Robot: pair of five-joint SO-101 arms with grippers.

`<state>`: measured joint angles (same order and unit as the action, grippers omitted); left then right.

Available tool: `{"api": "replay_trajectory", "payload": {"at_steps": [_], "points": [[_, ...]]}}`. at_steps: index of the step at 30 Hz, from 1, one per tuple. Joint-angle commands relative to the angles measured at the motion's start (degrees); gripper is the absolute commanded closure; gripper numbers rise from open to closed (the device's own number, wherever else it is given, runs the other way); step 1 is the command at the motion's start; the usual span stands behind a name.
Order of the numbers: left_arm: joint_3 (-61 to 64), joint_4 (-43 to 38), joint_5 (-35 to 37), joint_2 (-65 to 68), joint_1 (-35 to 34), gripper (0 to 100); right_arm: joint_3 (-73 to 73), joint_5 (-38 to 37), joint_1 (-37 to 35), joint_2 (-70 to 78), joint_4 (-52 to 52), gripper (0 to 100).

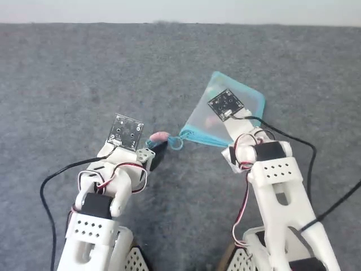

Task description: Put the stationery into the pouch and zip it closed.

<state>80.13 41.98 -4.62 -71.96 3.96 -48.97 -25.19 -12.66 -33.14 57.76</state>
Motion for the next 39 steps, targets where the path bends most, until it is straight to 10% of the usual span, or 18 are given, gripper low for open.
{"api": "replay_trajectory", "payload": {"at_steps": [1, 39], "points": [[-0.6, -1.4, -0.3, -1.8, 0.5, 70, 4.3, 1.6, 0.9, -1.8, 3.8, 69.0], [-1.3, -1.7, 0.0, -1.8, -1.2, 70, 16.3, 9.8, -7.5, -21.1, 17.6, 63.7]]}}
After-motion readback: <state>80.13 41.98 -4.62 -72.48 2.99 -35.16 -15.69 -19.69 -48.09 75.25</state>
